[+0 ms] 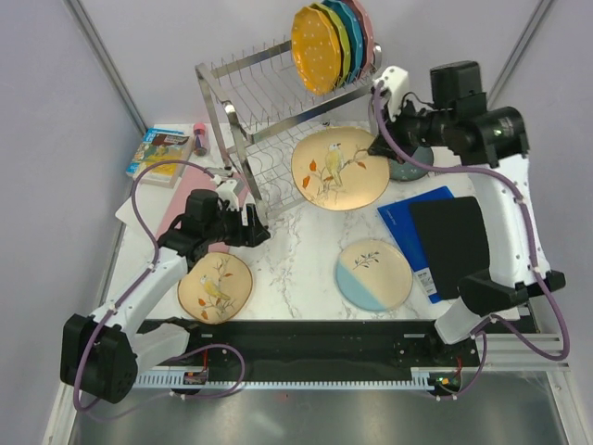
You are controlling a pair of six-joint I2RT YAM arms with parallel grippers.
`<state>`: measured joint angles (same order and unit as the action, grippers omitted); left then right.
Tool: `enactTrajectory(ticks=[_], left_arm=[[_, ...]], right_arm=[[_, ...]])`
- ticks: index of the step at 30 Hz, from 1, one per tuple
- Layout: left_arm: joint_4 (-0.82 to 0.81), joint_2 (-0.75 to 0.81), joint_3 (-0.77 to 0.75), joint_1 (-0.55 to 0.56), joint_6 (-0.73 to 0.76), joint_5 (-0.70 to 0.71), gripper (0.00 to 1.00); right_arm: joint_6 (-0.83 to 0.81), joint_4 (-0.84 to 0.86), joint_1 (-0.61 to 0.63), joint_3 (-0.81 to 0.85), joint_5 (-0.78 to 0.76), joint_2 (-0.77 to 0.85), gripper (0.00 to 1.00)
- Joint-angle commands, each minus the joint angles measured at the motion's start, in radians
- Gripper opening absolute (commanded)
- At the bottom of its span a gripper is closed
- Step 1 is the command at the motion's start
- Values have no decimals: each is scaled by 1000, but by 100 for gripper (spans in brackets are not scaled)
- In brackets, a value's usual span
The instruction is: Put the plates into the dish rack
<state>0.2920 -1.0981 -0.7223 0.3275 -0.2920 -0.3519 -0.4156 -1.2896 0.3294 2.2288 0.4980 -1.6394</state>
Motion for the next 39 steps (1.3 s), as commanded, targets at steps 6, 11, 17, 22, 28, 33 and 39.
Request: enactTrajectory(ticks=[6, 11, 17, 22, 28, 33, 39], left_arm=[[-21, 30, -5, -2, 137, 71, 79], [-53, 3, -29, -1, 125, 77, 77], [-97, -16, -61, -2, 99, 74, 77], [-139, -16, -32, -2, 73, 73, 77], [-178, -17, 23, -13, 37, 51, 76], [-183, -19, 30, -15, 36, 51, 76], [-186, -23, 35, -18, 28, 50, 76]], right_arm=[[291, 410, 2, 206, -104, 130, 0], [374, 703, 8, 146, -355, 121, 0], [276, 990, 144, 210, -748, -3, 0], [85, 1379, 350, 67, -1128, -4, 0], [-46, 1564, 480, -64, -1214, -10, 0], [-86, 1668, 494, -43, -1317, -71, 0], [-112, 1672, 493, 58, -1349, -168, 0]])
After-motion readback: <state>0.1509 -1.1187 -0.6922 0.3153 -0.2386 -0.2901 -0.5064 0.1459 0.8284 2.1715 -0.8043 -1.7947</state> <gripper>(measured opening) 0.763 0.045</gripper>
